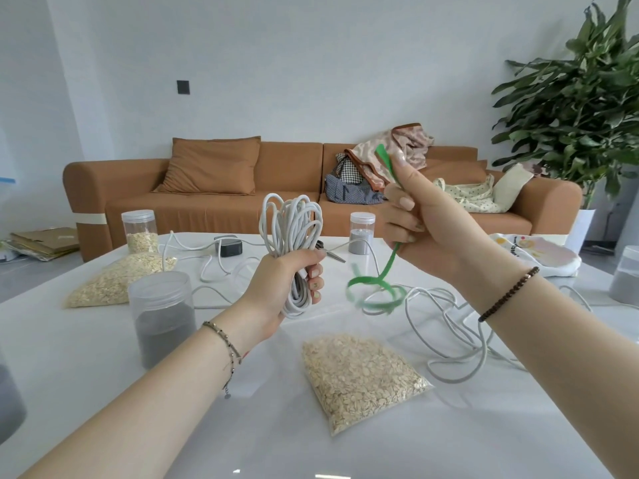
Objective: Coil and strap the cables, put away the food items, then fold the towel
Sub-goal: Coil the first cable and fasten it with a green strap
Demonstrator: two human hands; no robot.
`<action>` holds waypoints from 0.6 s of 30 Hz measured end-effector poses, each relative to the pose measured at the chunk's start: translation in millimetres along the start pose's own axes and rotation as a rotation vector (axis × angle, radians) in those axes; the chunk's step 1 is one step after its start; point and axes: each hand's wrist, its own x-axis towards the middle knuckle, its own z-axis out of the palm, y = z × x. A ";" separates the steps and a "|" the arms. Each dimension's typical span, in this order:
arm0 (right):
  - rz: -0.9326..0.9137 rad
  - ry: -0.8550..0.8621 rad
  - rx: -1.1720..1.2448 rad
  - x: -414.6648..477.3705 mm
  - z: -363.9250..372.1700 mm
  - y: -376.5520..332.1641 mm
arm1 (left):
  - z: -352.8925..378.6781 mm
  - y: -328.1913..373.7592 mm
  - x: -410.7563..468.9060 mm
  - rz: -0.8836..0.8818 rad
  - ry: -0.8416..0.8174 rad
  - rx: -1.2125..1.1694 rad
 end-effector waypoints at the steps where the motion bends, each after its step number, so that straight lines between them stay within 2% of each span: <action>1: 0.027 -0.032 0.070 -0.7 2.4 -2.3 | -0.1 -0.6 0.6 0.006 0.001 -0.001; 3: 0.057 -0.075 0.144 -1.0 5.7 -4.0 | -0.4 -1.3 0.4 0.015 0.013 -0.007; 5: 0.044 -0.046 0.076 1.7 4.6 -2.1 | -0.1 -0.8 -0.1 0.028 0.024 0.010; 10: -0.013 0.125 -0.370 4.6 -6.8 10.1 | -2.1 1.0 1.7 -0.002 0.035 -0.009; 15: 0.004 0.136 -0.661 1.5 -9.8 24.9 | -2.1 0.3 3.1 0.014 0.044 0.021; 18: 0.018 0.141 -0.756 0.9 -8.9 26.4 | -3.2 -1.4 3.5 0.011 0.049 0.031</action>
